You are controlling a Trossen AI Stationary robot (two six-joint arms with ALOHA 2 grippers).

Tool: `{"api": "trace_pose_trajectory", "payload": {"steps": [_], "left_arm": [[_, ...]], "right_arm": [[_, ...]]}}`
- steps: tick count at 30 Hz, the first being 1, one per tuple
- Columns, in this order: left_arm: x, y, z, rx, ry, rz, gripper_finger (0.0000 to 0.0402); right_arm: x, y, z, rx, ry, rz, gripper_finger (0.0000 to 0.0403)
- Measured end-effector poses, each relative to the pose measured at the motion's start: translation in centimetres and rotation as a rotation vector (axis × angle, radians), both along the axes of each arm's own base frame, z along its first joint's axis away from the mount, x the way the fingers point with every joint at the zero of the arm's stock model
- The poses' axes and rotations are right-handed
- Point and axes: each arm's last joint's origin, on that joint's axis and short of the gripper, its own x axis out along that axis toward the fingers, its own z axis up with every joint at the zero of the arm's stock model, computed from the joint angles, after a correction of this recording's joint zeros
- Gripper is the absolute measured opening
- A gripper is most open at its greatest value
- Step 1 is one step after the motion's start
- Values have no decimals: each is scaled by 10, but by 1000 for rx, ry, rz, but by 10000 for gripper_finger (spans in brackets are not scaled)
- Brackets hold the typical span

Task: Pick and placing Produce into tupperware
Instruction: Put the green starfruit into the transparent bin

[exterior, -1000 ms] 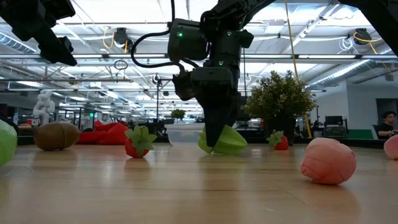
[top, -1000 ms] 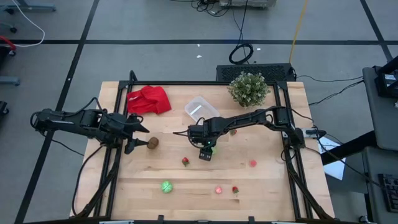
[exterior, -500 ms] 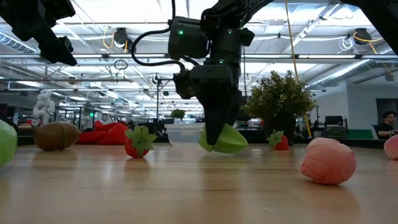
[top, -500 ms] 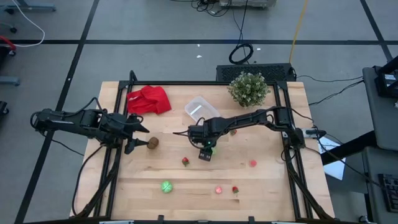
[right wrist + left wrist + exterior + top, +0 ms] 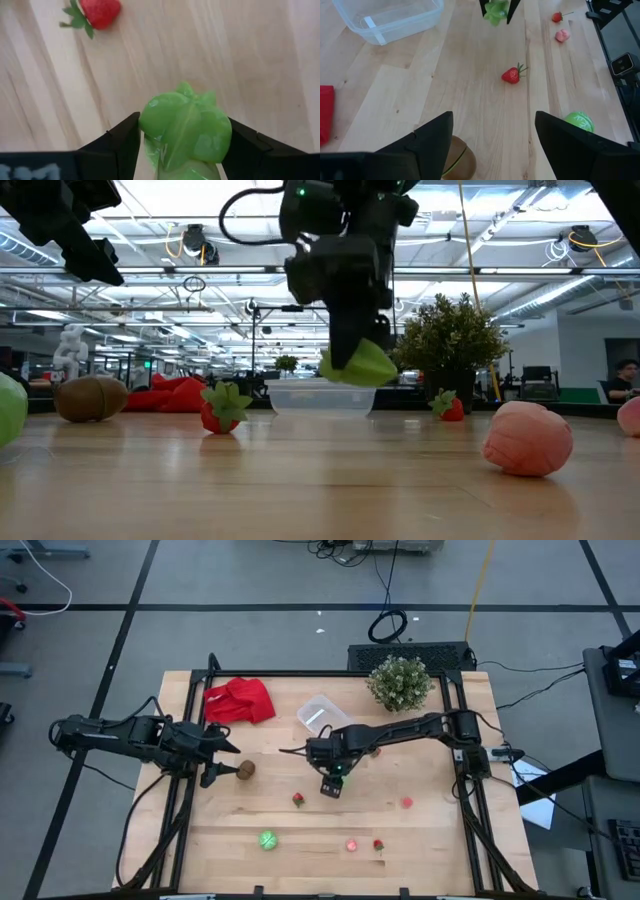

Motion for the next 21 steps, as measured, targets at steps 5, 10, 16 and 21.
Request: {"api": "trace_pose_trajectory", "payload": {"steps": [5,10,16,21], "left_arm": [[0,0,0,0,0,1,285],[0,0,0,0,-1,1,285],[0,0,0,0,0,1,285],[0,0,0,1,0,1,285]], "right_arm": [[-3,-11,13,-11,-21,-20,210],[-1,-24,32,-70,-41,-6,209],[1,-54,52,-142,-67,-25,210],[0,-83,62,-168,-101,-45,210]]}}
